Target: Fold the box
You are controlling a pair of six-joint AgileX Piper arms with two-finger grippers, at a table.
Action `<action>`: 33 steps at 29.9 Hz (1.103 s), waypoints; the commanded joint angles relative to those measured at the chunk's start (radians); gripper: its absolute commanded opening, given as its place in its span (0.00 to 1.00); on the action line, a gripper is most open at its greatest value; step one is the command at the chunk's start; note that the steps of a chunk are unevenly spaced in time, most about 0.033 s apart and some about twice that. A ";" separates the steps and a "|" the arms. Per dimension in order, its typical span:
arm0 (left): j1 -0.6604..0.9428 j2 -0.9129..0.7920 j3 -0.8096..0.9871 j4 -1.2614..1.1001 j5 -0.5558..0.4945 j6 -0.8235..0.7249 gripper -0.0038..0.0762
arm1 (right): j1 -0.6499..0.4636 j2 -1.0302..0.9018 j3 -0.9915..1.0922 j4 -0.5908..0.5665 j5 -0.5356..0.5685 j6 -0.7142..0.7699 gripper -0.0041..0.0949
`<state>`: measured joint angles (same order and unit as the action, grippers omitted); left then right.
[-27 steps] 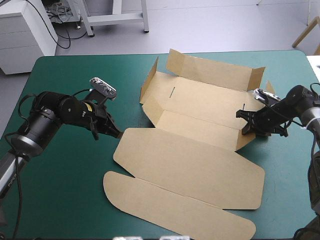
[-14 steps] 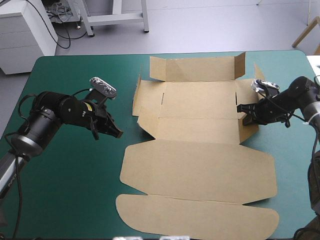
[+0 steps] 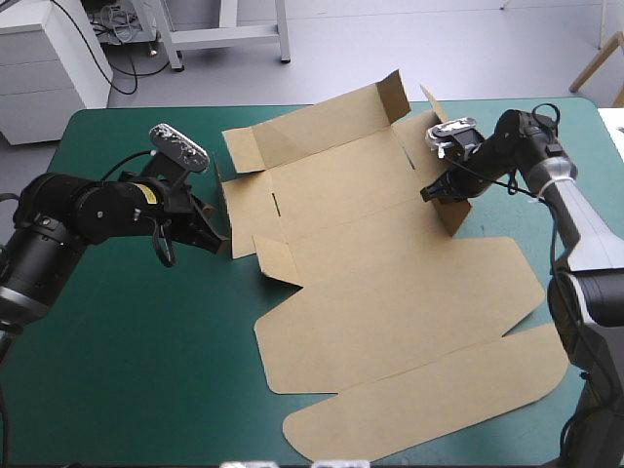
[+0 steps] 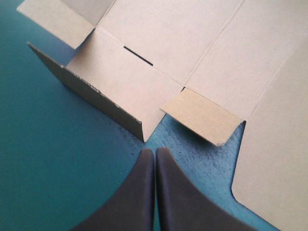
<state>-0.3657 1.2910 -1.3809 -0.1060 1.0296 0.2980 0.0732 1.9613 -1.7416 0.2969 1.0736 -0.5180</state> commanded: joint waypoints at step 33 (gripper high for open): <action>-0.004 -0.052 -0.035 -0.017 0.004 -0.011 0.04 | 0.378 0.179 -0.363 0.137 -0.041 -0.871 0.02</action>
<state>-0.3657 1.2678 -1.3809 -0.1060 1.0756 0.2971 0.4151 2.2006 -2.0685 0.3956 1.0587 -1.3472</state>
